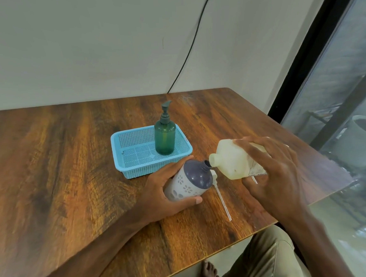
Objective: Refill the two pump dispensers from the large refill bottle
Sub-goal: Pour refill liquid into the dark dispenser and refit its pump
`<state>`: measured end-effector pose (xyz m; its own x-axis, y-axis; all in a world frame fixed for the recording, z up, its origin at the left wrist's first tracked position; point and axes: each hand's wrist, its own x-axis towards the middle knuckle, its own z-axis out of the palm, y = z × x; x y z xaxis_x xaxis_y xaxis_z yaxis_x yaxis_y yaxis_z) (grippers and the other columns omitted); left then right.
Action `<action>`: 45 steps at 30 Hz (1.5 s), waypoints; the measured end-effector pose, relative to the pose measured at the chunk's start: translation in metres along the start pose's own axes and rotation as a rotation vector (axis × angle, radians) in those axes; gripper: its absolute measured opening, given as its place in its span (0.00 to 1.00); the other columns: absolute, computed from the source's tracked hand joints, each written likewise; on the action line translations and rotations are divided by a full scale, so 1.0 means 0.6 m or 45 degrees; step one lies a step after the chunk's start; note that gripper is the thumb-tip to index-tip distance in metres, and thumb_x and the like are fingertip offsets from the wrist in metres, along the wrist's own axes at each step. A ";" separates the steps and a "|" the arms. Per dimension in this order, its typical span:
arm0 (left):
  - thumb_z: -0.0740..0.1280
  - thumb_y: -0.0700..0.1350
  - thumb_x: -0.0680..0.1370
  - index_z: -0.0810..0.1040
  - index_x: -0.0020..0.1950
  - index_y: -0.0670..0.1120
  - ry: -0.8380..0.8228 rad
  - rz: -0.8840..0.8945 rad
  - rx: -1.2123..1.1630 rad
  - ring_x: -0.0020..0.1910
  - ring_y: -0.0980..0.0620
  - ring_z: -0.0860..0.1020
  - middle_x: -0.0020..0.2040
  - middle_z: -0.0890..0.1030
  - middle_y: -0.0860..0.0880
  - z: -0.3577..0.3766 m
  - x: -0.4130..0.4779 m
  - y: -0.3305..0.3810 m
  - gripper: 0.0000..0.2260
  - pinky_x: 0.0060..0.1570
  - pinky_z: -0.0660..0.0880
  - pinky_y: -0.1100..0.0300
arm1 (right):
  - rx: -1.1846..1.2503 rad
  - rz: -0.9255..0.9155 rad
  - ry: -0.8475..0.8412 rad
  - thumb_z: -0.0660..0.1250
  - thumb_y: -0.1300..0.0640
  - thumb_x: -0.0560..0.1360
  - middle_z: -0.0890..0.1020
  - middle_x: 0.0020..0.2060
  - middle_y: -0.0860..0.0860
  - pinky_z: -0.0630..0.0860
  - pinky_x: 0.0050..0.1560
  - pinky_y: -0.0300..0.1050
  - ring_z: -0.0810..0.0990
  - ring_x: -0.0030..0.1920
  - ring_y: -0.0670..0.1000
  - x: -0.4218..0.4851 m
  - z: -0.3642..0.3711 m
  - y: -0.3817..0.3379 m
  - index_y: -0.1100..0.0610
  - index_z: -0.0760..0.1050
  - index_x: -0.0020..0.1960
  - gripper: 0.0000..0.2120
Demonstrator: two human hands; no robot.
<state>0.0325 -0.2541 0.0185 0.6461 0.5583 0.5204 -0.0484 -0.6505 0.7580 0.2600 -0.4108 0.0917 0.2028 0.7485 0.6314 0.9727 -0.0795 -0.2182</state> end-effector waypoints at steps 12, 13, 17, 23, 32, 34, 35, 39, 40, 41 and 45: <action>0.84 0.55 0.68 0.73 0.77 0.46 0.007 0.001 0.008 0.70 0.57 0.78 0.71 0.79 0.56 -0.001 0.001 -0.003 0.41 0.68 0.76 0.60 | -0.053 -0.041 0.030 0.85 0.59 0.63 0.77 0.70 0.53 0.66 0.69 0.65 0.72 0.72 0.61 0.006 -0.004 -0.006 0.49 0.75 0.73 0.40; 0.84 0.54 0.68 0.73 0.77 0.46 0.008 0.000 0.005 0.70 0.57 0.78 0.71 0.79 0.56 -0.001 0.001 -0.003 0.41 0.68 0.76 0.60 | -0.054 -0.042 0.034 0.85 0.59 0.63 0.77 0.70 0.53 0.65 0.69 0.65 0.72 0.72 0.62 0.006 -0.003 -0.006 0.49 0.75 0.73 0.41; 0.85 0.52 0.67 0.74 0.77 0.45 0.009 -0.005 0.006 0.70 0.57 0.78 0.70 0.80 0.56 0.000 0.000 -0.003 0.41 0.68 0.75 0.62 | -0.053 -0.039 0.038 0.85 0.59 0.64 0.77 0.70 0.53 0.64 0.69 0.62 0.72 0.73 0.61 0.007 -0.003 -0.006 0.48 0.74 0.73 0.41; 0.85 0.53 0.68 0.73 0.77 0.46 -0.006 -0.010 0.005 0.70 0.57 0.78 0.71 0.80 0.56 -0.001 -0.001 -0.004 0.41 0.68 0.76 0.60 | -0.061 -0.037 0.024 0.85 0.60 0.64 0.77 0.70 0.53 0.62 0.70 0.60 0.71 0.73 0.61 0.007 -0.006 -0.010 0.49 0.75 0.73 0.40; 0.85 0.52 0.68 0.73 0.77 0.44 -0.009 0.006 -0.001 0.70 0.57 0.78 0.70 0.80 0.55 -0.002 -0.001 -0.002 0.41 0.68 0.76 0.62 | -0.065 -0.063 0.039 0.85 0.59 0.64 0.77 0.70 0.54 0.64 0.69 0.62 0.71 0.72 0.61 0.009 -0.007 -0.011 0.49 0.73 0.73 0.41; 0.85 0.53 0.68 0.73 0.77 0.45 -0.012 0.008 -0.001 0.70 0.57 0.78 0.71 0.79 0.56 -0.002 -0.001 -0.002 0.41 0.68 0.76 0.62 | -0.067 -0.064 0.034 0.85 0.59 0.64 0.77 0.70 0.54 0.64 0.69 0.63 0.71 0.72 0.61 0.009 -0.007 -0.011 0.48 0.73 0.74 0.42; 0.84 0.54 0.68 0.73 0.77 0.46 -0.014 0.011 0.001 0.70 0.58 0.77 0.71 0.79 0.56 -0.003 -0.001 -0.002 0.41 0.68 0.76 0.62 | -0.067 -0.065 0.032 0.85 0.59 0.64 0.77 0.71 0.54 0.64 0.69 0.64 0.71 0.72 0.61 0.009 -0.006 -0.011 0.48 0.73 0.74 0.42; 0.83 0.56 0.68 0.71 0.78 0.50 -0.019 0.005 -0.011 0.71 0.58 0.77 0.71 0.78 0.57 -0.002 0.000 -0.001 0.41 0.67 0.76 0.62 | -0.064 -0.066 0.034 0.85 0.59 0.63 0.77 0.71 0.54 0.65 0.69 0.65 0.71 0.73 0.62 0.010 -0.006 -0.010 0.47 0.71 0.74 0.43; 0.83 0.56 0.68 0.71 0.78 0.50 -0.018 0.006 -0.009 0.71 0.58 0.77 0.71 0.78 0.58 -0.002 -0.001 -0.001 0.41 0.67 0.76 0.62 | -0.065 -0.067 0.034 0.85 0.59 0.63 0.77 0.71 0.54 0.65 0.69 0.65 0.72 0.72 0.62 0.010 -0.006 -0.010 0.47 0.71 0.74 0.43; 0.83 0.56 0.68 0.71 0.78 0.49 -0.016 0.008 -0.006 0.71 0.58 0.77 0.71 0.78 0.57 -0.003 -0.001 -0.001 0.41 0.68 0.76 0.61 | -0.067 -0.067 0.033 0.85 0.59 0.64 0.77 0.71 0.54 0.65 0.69 0.65 0.72 0.72 0.62 0.010 -0.007 -0.011 0.47 0.72 0.74 0.42; 0.84 0.55 0.68 0.72 0.77 0.46 -0.013 0.006 -0.006 0.71 0.57 0.77 0.71 0.79 0.56 -0.004 0.000 -0.003 0.41 0.68 0.76 0.60 | -0.075 -0.057 0.031 0.85 0.59 0.64 0.77 0.71 0.54 0.64 0.69 0.64 0.71 0.73 0.62 0.011 -0.007 -0.012 0.48 0.73 0.74 0.41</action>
<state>0.0307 -0.2519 0.0181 0.6535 0.5502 0.5199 -0.0549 -0.6506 0.7574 0.2547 -0.4080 0.1002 0.1611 0.7358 0.6578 0.9856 -0.0854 -0.1458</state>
